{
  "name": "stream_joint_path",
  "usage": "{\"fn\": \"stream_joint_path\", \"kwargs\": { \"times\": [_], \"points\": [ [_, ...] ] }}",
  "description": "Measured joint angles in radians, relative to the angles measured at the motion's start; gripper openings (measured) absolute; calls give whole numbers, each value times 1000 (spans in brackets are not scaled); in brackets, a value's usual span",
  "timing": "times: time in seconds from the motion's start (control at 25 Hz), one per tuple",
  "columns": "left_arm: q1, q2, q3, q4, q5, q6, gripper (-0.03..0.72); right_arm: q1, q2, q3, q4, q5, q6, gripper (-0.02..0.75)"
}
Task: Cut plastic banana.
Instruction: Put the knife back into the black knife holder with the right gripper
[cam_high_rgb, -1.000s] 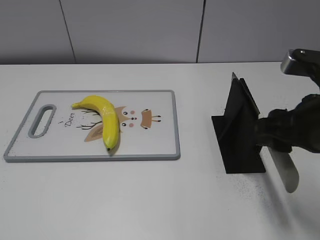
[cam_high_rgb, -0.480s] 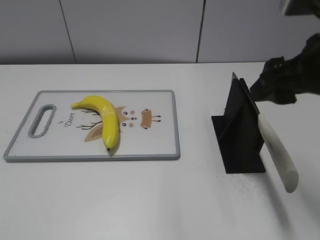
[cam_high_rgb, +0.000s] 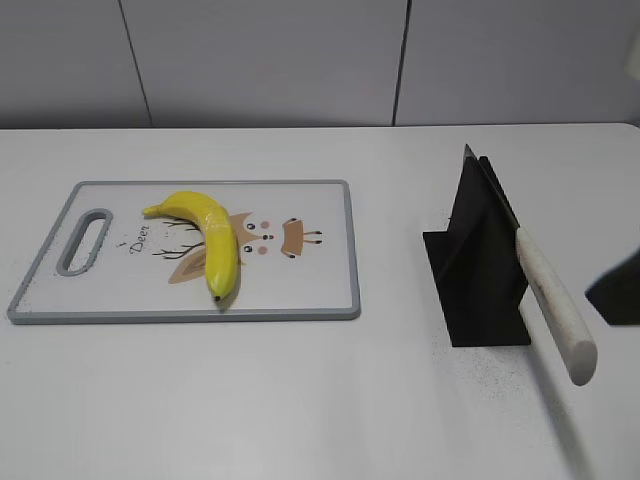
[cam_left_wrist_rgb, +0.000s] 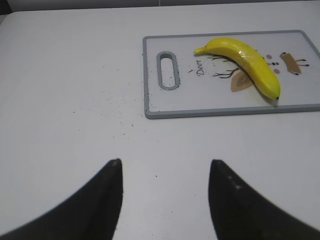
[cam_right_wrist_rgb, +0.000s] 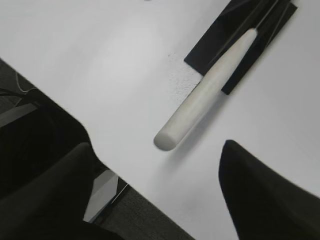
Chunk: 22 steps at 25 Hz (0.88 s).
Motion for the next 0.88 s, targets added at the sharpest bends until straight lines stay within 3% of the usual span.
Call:
{"fn": "stream_joint_path", "kwargs": {
  "times": [0.52, 0.88],
  "points": [
    [0, 0, 2, 0, 0, 0, 527, 0, -602, 327, 11, -18, -14, 519],
    [0, 0, 2, 0, 0, 0, 526, 0, -869, 410, 14, -18, -14, 462]
  ]
}}
